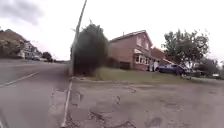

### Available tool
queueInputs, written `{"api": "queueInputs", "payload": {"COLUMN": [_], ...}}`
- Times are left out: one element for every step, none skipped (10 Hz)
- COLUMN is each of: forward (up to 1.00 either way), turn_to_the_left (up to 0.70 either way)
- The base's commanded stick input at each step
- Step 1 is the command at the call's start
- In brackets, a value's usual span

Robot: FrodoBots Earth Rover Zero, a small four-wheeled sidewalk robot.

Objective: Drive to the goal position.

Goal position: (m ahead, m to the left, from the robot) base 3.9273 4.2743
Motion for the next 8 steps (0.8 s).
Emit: {"api": "queueInputs", "payload": {"forward": [0.99, 0.99, 0.99, 0.99, 0.99, 0.99, 0.99, 0.99], "turn_to_the_left": [0.4, 0.4, 0.4, 0.4, 0.4, 0.4, 0.4, 0.4]}}
